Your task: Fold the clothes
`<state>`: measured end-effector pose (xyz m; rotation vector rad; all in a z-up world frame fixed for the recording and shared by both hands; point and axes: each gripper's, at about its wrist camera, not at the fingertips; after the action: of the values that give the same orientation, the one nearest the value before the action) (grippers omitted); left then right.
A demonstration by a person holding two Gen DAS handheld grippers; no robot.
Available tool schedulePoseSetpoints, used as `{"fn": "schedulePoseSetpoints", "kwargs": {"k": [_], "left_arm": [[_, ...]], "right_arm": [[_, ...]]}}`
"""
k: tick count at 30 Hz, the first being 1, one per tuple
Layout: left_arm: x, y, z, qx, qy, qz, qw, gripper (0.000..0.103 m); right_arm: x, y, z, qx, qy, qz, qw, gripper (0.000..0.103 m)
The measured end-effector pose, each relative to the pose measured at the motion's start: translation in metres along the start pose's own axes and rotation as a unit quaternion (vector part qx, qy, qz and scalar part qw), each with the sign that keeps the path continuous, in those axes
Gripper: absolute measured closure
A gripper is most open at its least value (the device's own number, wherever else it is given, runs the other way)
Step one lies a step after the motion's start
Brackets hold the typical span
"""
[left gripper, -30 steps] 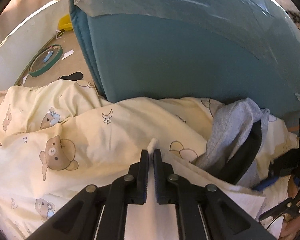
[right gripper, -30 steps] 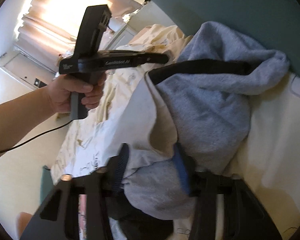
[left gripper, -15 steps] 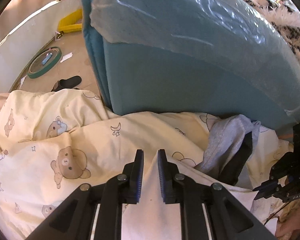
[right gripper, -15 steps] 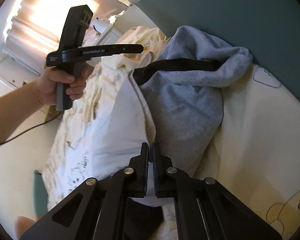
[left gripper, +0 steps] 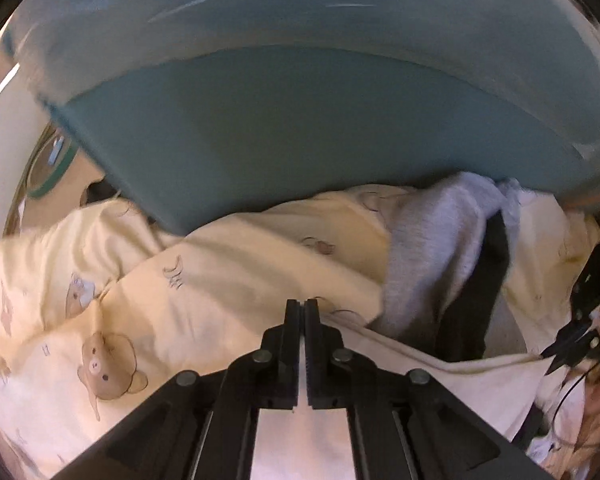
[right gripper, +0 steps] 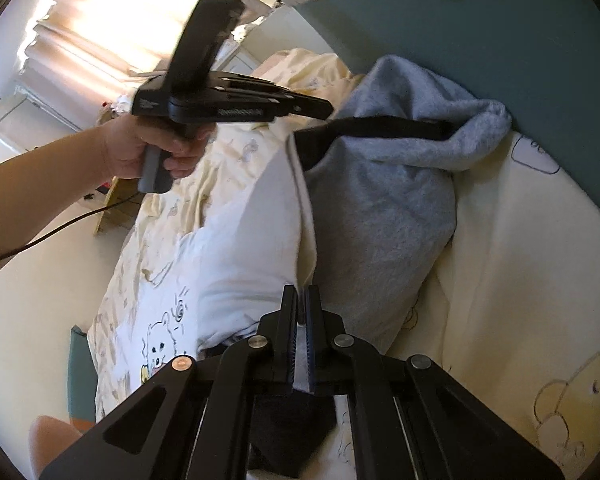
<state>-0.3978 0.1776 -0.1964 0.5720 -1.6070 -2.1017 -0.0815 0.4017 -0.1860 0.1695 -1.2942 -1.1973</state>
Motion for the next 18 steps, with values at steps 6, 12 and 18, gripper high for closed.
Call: {"fn": "schedulePoseSetpoints", "kwargs": {"k": [6,12,18], "left_arm": [[0.013,0.038,-0.012,-0.063,0.044,0.042,0.9961,0.102],[0.046,0.078,-0.038,-0.104,0.081,0.073,0.9887,0.102],[0.060,0.129,-0.061,-0.167,0.140,0.065,0.9738,0.102]], "right_arm": [[0.009,0.005,0.006,-0.003,0.011,-0.004,1.000,0.100],[0.041,0.007,0.025,-0.001,0.050,-0.018,0.999,0.100],[0.089,0.019,0.035,-0.009,0.110,-0.011,0.994,0.100]]}}
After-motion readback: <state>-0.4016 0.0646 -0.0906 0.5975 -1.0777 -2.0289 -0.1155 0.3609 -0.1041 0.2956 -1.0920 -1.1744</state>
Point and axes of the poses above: each gripper's, at about its wrist camera, not at the fingertips, and y roughly against the way its jaws point, x to its left, z to its top, and after that the axes turned 5 degrees about x, right-handed
